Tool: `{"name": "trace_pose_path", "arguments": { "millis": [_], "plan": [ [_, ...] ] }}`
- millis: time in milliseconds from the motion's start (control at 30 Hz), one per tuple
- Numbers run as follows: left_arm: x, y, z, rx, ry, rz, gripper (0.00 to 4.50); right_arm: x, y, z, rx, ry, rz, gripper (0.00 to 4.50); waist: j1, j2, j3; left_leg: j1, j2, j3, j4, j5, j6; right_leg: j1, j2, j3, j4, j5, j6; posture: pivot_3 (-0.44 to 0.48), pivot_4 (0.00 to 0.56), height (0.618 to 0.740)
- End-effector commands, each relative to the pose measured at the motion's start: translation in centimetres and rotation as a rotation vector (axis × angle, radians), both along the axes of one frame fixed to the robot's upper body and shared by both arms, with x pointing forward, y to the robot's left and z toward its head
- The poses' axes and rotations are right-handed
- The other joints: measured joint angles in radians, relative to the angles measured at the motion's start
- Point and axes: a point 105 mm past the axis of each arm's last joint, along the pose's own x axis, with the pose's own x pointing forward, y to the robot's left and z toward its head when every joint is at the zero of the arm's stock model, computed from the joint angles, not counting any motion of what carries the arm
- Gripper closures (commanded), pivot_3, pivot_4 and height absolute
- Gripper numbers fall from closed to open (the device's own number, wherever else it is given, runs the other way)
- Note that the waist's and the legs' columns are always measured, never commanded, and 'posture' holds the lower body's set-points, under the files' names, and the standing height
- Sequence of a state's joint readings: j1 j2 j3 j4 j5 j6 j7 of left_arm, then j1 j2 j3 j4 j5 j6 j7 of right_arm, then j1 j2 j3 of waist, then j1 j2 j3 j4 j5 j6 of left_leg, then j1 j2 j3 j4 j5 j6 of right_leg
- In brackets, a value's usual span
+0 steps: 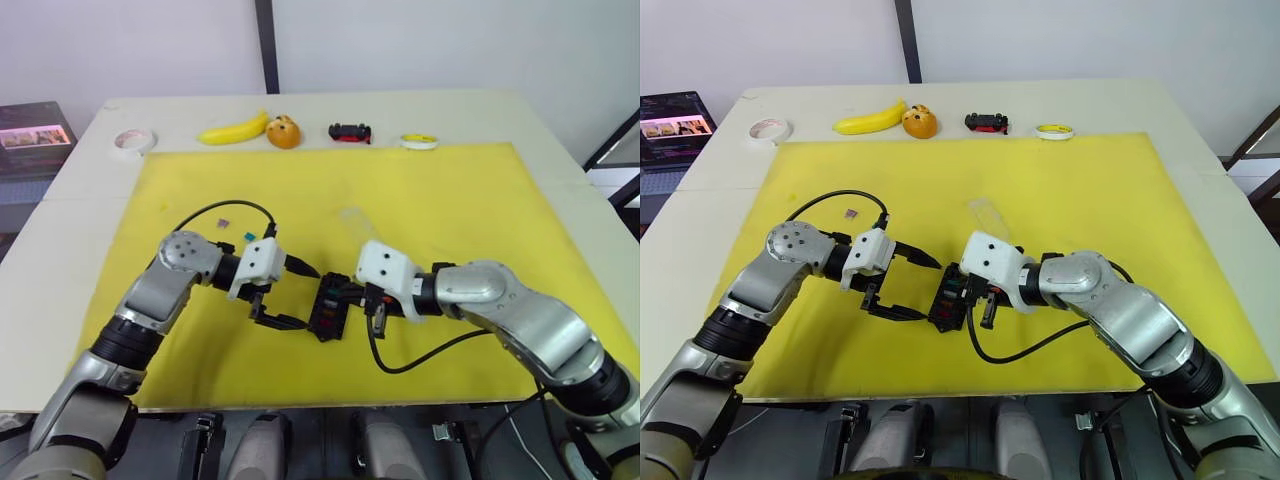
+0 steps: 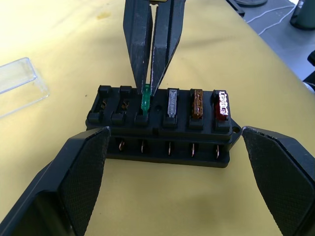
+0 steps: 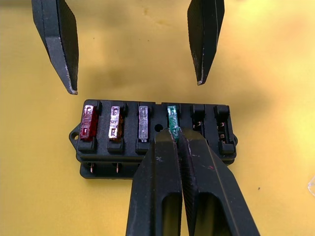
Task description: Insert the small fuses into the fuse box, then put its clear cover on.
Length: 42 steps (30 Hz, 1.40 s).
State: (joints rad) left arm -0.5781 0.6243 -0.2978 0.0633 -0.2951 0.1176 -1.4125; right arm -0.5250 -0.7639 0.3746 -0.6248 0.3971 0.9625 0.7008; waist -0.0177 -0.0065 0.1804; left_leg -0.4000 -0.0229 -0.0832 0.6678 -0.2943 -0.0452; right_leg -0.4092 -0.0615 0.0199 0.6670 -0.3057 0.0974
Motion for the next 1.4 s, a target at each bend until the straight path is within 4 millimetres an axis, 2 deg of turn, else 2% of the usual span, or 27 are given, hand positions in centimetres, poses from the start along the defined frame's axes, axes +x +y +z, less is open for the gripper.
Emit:
{"name": "trace_pose_path", "arguments": {
  "millis": [33, 100, 333, 533, 667, 767, 867, 1200, 1400],
  "plan": [
    [0.1, -0.1, 1.5, -0.023, -0.062, -0.009, 0.0, -0.2, 0.2, 1.1, 0.026, -0.035, 0.013, 3.01, 0.0, 0.0, 0.0, 0.0, 0.0, 0.0, 0.0, 0.0, 0.0, 0.0, 0.0, 0.0, 0.0, 0.0, 0.0, 0.0, 0.15, 0.74],
    [0.1, -0.1, 1.5, -0.023, -0.063, -0.009, 0.0, -0.1, 0.3, 1.4, 0.029, -0.041, 0.013, 2.13, 0.0, 0.0, 0.0, 0.0, 0.0, 0.0, 0.0, 0.0, 0.0, 0.0, 0.0, 0.0, 0.0, 0.0, 0.0, 0.0, 0.15, 0.74],
    [0.2, -0.2, 1.5, -0.026, -0.065, -0.009, 0.0, -0.2, 0.1, 1.4, 0.02, -0.049, 0.012, 2.13, 0.0, 0.0, 0.0, 0.0, 0.0, 0.0, 0.0, 0.0, 0.0, 0.0, 0.0, 0.0, 0.0, 0.0, 0.0, 0.0, 0.15, 0.74],
    [0.0, 0.1, 1.3, -0.022, -0.061, -0.011, 0.0, -0.5, -0.2, 3.0, 0.037, -0.078, 0.028, 2.13, 0.0, 0.0, 0.0, 0.0, 0.0, 0.0, 0.0, 0.0, 0.0, 0.0, 0.0, 0.0, 0.0, 0.0, 0.0, 0.0, 0.15, 0.74],
    [-0.3, 0.2, 1.4, -0.023, -0.055, -0.022, 0.0, -1.2, 0.3, 3.8, 0.161, -0.055, 0.067, 2.13, 0.0, 0.0, 0.0, 0.0, 0.0, 0.0, 0.0, 0.0, 0.0, 0.0, 0.0, 0.0, 0.0, 0.0, 0.0, 0.0, 0.15, 0.74],
    [-0.4, 0.0, 1.8, -0.036, -0.048, -0.036, 0.0, -1.7, 0.8, 2.9, 0.314, -0.019, 0.081, 2.87, 0.001, -0.001, -0.001, 0.0, 0.0, 0.0, 0.0, 0.0, 0.0, 0.0, 0.001, 0.0, 0.001, 0.0, 0.0, 0.0, 0.15, 0.74],
    [-0.6, -0.1, 1.9, -0.041, -0.045, -0.043, 0.0, -1.3, 0.6, 1.9, 0.354, -0.019, 0.045, 4.34, 0.001, -0.001, -0.001, 0.0, 0.0, 0.001, 0.0, 0.0, 0.0, 0.0, 0.0, 0.0, 0.001, 0.0, 0.0, 0.0, 0.15, 0.74],
    [-0.7, -0.2, 1.8, -0.032, -0.045, -0.058, 0.0, -0.9, 0.1, 0.1, 0.367, 0.013, -0.006, 4.43, -0.002, -0.001, -0.001, 0.004, 0.0, 0.002, 0.001, -0.001, 0.001, 0.002, 0.001, 0.002, 0.003, 0.0, 0.001, 0.0, 0.15, 0.74],
    [-0.6, -0.2, 1.8, -0.026, -0.046, -0.058, 0.0, -1.2, -0.1, -1.5, 0.289, 0.056, -0.009, 4.43, -0.001, -0.001, -0.001, 0.005, 0.0, 0.002, 0.001, -0.001, 0.001, 0.003, 0.001, 0.002, 0.003, 0.0, 0.001, 0.0, 0.15, 0.74]
  ]
}}
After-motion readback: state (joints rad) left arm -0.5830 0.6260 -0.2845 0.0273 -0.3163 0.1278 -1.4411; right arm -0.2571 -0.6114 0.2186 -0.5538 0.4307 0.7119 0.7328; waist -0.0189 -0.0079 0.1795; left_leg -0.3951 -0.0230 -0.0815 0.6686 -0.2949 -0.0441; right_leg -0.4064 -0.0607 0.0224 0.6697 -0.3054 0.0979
